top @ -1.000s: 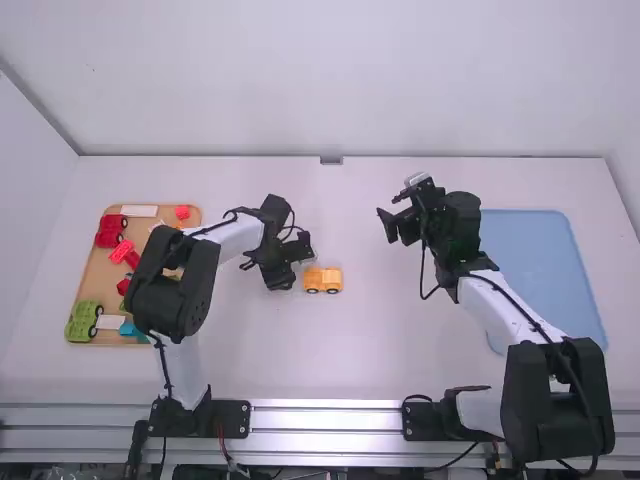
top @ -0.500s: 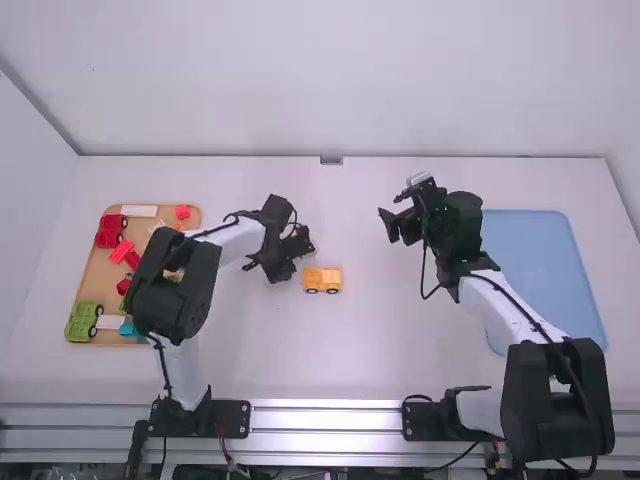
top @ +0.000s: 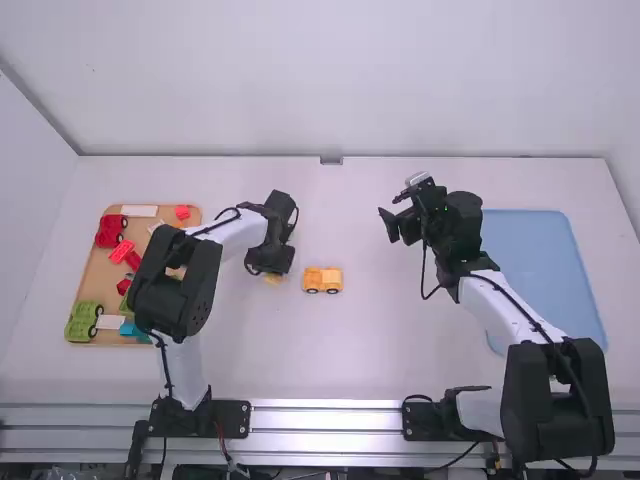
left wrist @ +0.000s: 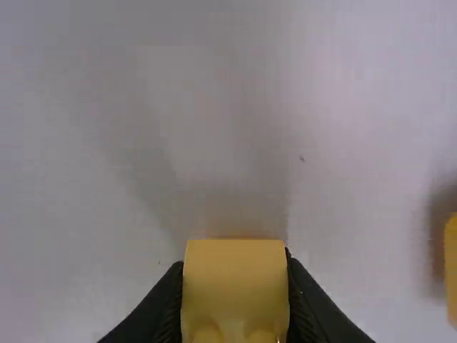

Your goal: Assemble lego blocks to make yellow taxi

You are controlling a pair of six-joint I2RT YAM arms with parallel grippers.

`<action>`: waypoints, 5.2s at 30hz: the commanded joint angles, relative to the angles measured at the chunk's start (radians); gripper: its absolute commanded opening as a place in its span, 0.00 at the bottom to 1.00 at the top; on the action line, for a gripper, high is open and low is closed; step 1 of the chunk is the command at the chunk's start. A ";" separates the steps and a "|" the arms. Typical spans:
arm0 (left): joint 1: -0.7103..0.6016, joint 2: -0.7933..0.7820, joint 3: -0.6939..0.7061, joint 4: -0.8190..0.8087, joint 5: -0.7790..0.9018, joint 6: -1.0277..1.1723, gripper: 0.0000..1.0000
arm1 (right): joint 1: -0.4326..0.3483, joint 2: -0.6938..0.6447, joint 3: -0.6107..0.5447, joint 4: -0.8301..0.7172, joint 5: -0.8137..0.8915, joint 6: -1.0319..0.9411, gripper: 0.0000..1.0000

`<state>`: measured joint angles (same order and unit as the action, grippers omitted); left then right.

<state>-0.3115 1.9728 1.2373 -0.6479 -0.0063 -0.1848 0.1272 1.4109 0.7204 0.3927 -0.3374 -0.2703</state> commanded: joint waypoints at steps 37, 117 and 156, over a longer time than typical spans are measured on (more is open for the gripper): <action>-0.003 0.010 -0.025 -0.045 0.022 -1.738 0.09 | 0.005 -0.011 -0.002 -0.010 -0.006 0.000 0.99; 0.426 -0.012 -0.256 0.325 1.139 1.574 0.99 | 0.020 -0.011 -0.002 0.091 -0.007 -0.022 0.99; 0.417 0.106 -0.394 0.589 1.006 1.572 0.14 | 0.093 -0.011 -0.002 0.105 0.004 -0.079 0.99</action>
<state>0.1093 2.0624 0.8627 -0.0547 1.0359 1.3861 0.2234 1.4109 0.7204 0.4911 -0.3367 -0.3477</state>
